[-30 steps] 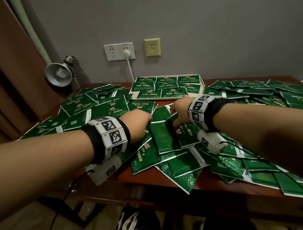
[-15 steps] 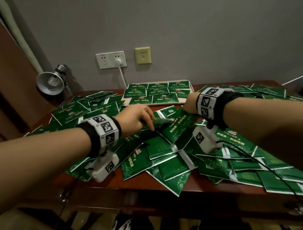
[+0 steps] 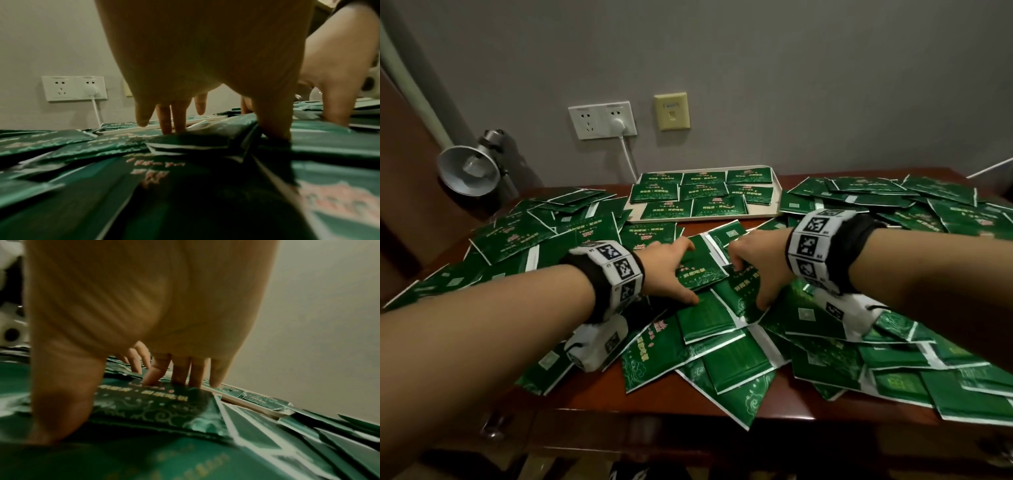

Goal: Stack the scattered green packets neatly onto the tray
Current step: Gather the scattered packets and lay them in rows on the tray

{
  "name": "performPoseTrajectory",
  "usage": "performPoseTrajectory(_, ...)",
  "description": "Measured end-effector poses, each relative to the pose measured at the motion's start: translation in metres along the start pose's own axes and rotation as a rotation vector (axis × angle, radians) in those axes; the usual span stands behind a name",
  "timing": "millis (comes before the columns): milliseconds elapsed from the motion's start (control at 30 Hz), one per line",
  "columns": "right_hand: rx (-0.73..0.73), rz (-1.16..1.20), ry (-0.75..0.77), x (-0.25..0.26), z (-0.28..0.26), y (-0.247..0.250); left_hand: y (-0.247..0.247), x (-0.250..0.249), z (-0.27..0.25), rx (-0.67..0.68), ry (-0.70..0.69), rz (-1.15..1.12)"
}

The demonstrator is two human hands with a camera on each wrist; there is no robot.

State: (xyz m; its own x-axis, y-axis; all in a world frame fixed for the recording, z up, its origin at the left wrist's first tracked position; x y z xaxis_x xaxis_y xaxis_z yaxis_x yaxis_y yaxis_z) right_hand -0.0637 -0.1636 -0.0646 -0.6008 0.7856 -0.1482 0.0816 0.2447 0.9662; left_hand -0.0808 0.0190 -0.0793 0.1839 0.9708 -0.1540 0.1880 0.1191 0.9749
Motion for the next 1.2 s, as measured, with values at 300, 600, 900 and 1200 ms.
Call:
performPoseTrajectory(300, -0.053, -0.230, 0.034, -0.002, 0.000, -0.007, 0.000, -0.013, 0.014, -0.034, -0.076, -0.037)
performPoseTrajectory(600, -0.104, -0.062, -0.137, -0.067, 0.004, 0.033, 0.033, -0.010, 0.050, -0.132, -0.131, 0.071)
performPoseTrajectory(900, -0.171, -0.046, -0.337, -0.140, 0.068, 0.035, 0.053, -0.065, 0.161, -0.076, -0.338, 0.111)
performPoseTrajectory(1200, 0.045, -0.115, -0.203, -0.155, 0.139, 0.014, 0.039, -0.039, 0.205, 0.101, -0.287, -0.036)
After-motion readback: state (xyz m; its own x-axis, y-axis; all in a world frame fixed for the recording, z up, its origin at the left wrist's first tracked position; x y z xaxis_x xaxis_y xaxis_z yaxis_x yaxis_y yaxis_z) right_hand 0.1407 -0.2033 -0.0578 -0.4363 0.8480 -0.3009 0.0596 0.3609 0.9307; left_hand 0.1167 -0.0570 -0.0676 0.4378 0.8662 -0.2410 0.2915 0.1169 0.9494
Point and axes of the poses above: each hand's wrist, its own z-axis towards the middle knuckle, its own y-axis out of the back of the hand, x = y × z, the point moved 2 cm from there along z, towards the middle knuckle, and after that the axes turned 10 degrees about -x, right-handed, at the moved point
